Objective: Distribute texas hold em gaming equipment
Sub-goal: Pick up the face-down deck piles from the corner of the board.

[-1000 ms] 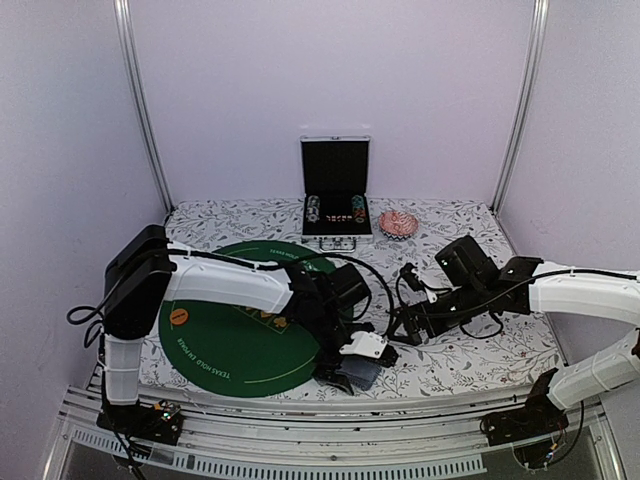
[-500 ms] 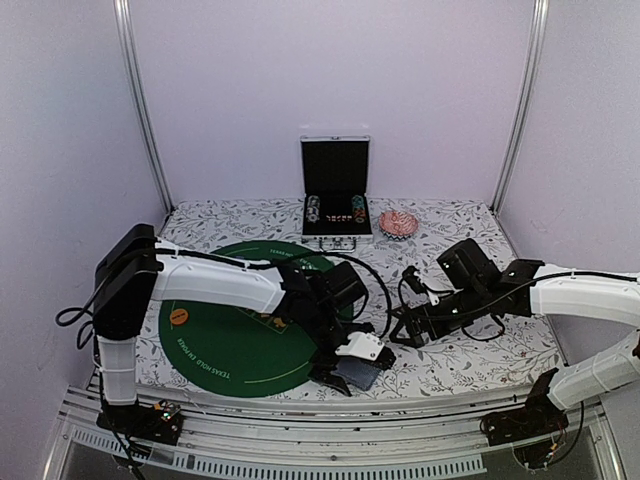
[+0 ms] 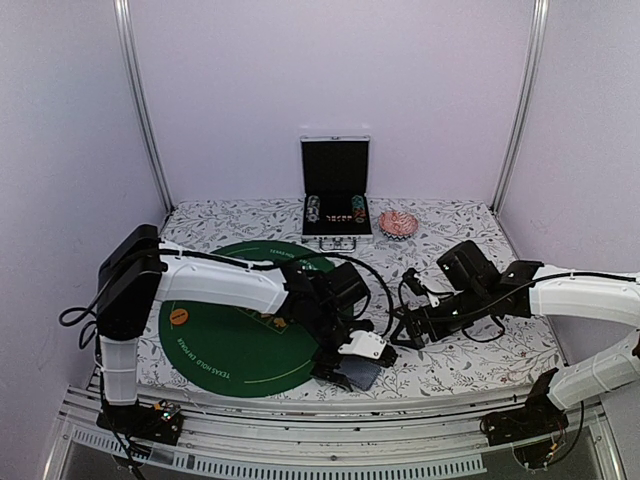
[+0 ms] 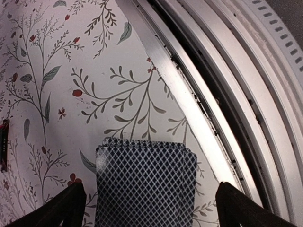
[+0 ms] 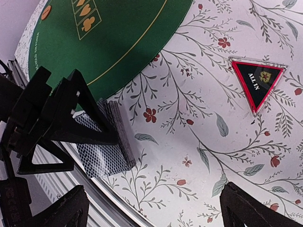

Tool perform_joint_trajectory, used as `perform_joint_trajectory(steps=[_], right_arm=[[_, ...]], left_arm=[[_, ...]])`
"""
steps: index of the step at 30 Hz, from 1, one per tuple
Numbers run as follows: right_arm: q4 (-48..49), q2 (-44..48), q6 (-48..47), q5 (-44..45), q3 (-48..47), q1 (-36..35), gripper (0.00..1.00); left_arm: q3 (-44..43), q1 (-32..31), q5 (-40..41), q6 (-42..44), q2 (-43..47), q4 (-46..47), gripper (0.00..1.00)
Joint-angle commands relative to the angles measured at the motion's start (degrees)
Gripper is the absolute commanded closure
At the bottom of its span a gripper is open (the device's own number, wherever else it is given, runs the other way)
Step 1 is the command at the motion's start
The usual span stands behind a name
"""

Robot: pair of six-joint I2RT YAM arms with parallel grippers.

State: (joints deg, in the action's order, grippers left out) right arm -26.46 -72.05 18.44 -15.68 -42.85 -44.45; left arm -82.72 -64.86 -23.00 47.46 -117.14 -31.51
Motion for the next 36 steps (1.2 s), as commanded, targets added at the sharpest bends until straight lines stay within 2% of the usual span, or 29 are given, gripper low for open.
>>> perform_joint_trajectory(steps=[1,15,19,23,26,29,36], right_arm=[[1.06,0.46,0.37,-0.93,0.59,0.44,0.01],[0.97,0.99,0.62,-0.76,0.70,0.58,0.01],[0.97,1.08,0.72,-0.59,0.75,0.58,0.01],[0.97,1.08,0.67,-0.42,0.75,0.58,0.01],[0.66,1.12,1.27,0.54,0.48,0.94,0.01],[0.06,1.79,2.96,1.71,0.57,2.51,0.01],[-0.13,6.77,6.95,4.12,1.76,7.37,0.01]], left_arm=[[-0.49,-0.34,1.18,-1.32,-2.05,0.66,0.02],[-1.22,-0.35,5.43,-0.64,-5.49,1.50,0.02],[-0.97,-0.24,6.19,-0.31,-5.40,1.52,0.11],[-0.78,-0.03,6.75,0.01,-5.50,1.82,0.15],[-1.47,-0.04,7.45,-0.80,-6.77,2.07,0.25],[-1.85,-0.21,7.60,-1.79,-7.48,1.59,0.29],[1.44,-0.12,8.33,-1.14,-3.64,3.24,0.48]])
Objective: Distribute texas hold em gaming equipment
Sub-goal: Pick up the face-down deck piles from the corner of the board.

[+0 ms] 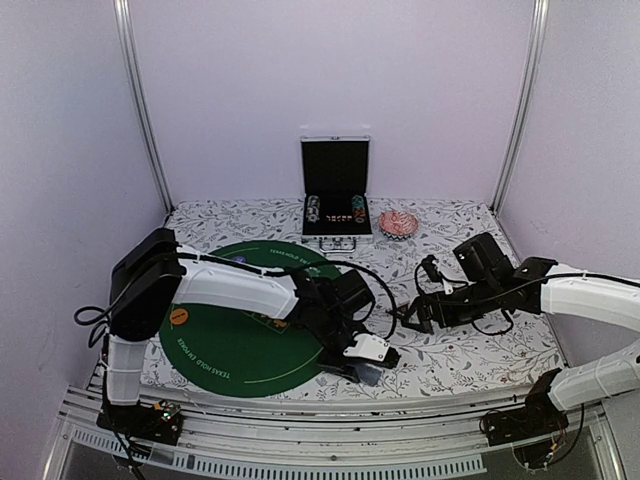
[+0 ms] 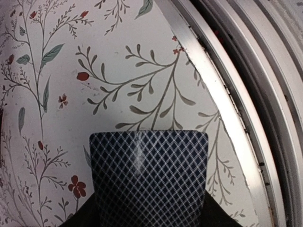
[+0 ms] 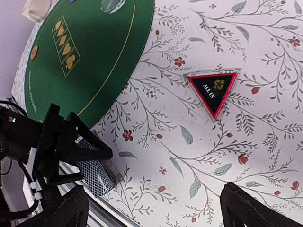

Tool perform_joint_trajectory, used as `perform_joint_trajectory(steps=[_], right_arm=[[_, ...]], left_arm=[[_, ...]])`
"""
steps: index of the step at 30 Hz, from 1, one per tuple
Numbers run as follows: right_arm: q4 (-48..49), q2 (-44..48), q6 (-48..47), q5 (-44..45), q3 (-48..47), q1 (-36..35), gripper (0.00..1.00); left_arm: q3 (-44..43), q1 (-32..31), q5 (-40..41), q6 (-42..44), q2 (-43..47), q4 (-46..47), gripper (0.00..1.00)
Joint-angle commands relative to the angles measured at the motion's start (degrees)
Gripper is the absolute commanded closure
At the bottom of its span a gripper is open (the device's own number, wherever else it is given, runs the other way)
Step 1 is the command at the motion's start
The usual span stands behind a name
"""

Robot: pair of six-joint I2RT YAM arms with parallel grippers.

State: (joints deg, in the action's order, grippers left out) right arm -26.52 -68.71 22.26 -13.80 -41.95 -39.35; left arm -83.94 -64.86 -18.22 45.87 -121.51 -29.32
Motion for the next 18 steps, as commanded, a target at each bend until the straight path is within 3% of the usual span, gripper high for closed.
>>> perform_joint_trajectory(steps=[1,6,10,18], right_arm=[[-0.21,4.21,3.55,2.81,0.94,2.94,0.01],[0.00,7.71,5.71,3.82,0.95,4.76,0.01],[2.28,7.80,6.33,0.31,0.16,4.77,0.01],[21.09,0.52,9.27,-15.00,-2.89,4.78,0.01]], left_arm=[[3.03,-0.12,3.90,0.37,1.52,1.41,0.49],[5.31,-0.07,6.89,0.21,6.43,3.55,0.52],[6.13,0.11,14.94,-2.39,11.60,2.45,0.54],[10.42,6.17,21.52,-16.31,24.61,-7.01,0.55]])
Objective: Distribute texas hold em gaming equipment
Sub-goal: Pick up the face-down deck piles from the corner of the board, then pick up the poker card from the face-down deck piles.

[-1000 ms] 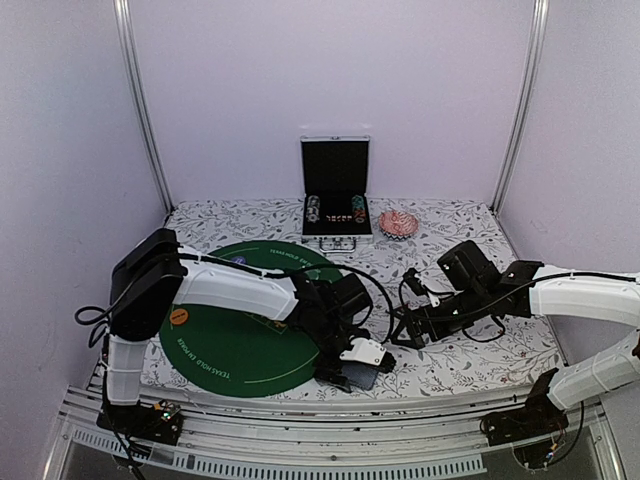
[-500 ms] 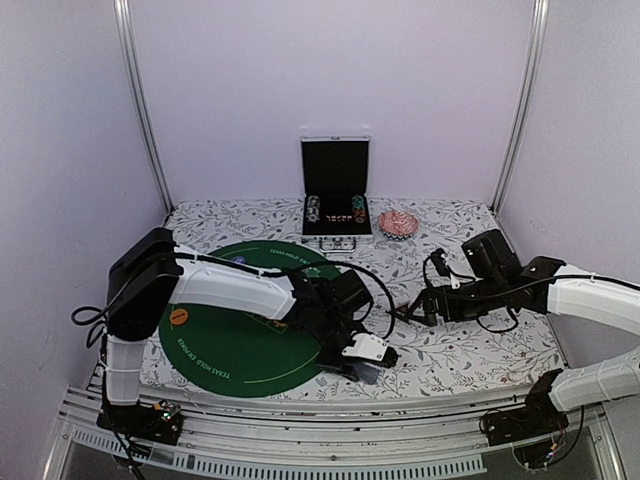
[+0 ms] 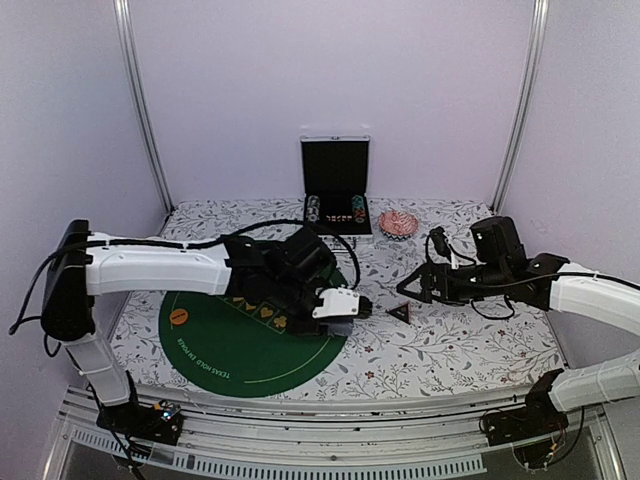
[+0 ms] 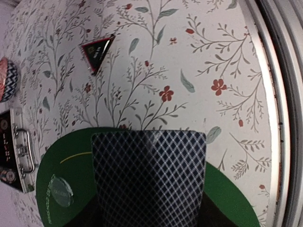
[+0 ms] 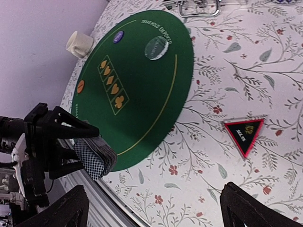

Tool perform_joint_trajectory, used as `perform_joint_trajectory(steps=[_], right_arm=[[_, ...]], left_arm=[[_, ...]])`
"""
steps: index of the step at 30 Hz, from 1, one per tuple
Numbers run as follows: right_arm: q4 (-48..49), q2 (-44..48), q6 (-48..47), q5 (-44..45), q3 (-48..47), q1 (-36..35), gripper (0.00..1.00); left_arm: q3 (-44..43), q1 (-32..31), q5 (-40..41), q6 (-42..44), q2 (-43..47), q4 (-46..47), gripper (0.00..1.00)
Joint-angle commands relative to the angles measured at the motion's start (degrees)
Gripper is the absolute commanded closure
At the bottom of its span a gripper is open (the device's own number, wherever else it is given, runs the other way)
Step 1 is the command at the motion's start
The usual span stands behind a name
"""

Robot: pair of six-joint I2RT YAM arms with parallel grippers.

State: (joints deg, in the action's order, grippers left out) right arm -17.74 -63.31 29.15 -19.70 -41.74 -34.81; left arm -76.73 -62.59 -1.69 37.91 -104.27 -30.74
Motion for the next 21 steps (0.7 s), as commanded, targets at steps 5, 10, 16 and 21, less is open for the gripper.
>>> perform_joint_trajectory(steps=[5,10,16,21], right_arm=[[18.28,-20.07,3.31,-14.90,-13.76,-3.51,0.01],[20.05,-36.73,0.97,-21.83,-29.75,-8.71,0.01],[18.42,-51.86,0.53,-26.76,-46.04,-12.23,0.01],[18.06,-58.21,-0.49,-29.95,-53.00,-14.55,0.01]], left_arm=[[9.34,8.33,7.54,-14.30,18.41,-8.52,0.52],[15.33,12.64,8.83,-18.68,28.35,-8.86,0.50],[20.57,15.05,8.04,-19.85,35.84,-6.35,0.47],[22.16,16.03,5.57,-19.50,38.69,-5.12,0.45]])
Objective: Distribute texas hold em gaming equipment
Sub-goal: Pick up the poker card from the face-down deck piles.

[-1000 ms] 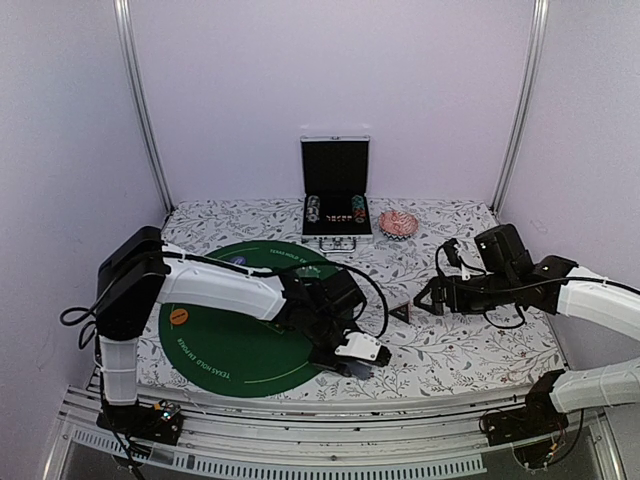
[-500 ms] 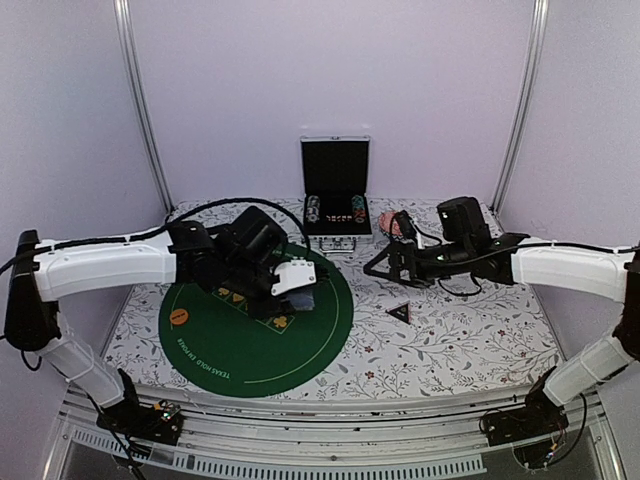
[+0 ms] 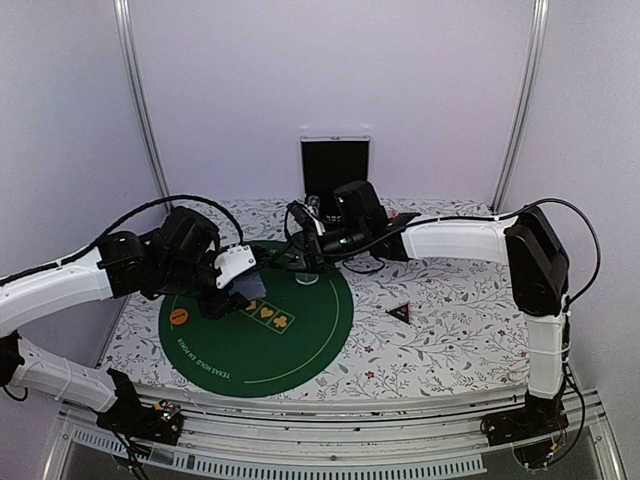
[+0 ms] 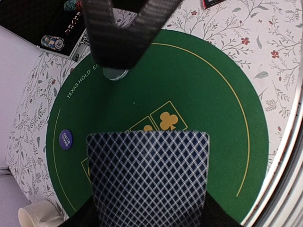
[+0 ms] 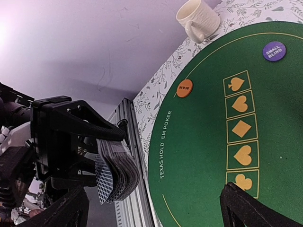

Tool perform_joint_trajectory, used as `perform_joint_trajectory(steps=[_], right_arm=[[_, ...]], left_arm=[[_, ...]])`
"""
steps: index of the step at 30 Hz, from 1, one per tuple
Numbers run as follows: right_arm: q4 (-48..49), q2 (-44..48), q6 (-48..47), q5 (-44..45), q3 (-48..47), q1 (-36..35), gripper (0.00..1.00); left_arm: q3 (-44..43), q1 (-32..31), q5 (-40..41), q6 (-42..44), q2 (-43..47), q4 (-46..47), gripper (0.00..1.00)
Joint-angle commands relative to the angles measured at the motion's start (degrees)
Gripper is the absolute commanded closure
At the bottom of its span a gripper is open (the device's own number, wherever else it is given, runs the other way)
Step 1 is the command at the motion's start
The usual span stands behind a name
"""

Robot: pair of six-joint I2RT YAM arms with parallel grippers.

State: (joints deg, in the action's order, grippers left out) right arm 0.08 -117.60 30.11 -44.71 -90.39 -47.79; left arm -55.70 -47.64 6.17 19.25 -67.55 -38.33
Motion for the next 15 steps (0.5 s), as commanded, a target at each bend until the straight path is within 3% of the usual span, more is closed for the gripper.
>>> perform_joint_trajectory(steps=[1,15], right_arm=[[0.23,-4.74,-1.59,-5.43,-5.16,-1.86,0.01],[2.14,-12.69,-0.07,-6.50,-11.04,-4.52,0.01]], left_arm=[[1.27,1.18,-2.30,-0.86,2.18,2.47,0.44],[0.40,1.42,-3.14,-0.77,0.29,2.91,0.44]])
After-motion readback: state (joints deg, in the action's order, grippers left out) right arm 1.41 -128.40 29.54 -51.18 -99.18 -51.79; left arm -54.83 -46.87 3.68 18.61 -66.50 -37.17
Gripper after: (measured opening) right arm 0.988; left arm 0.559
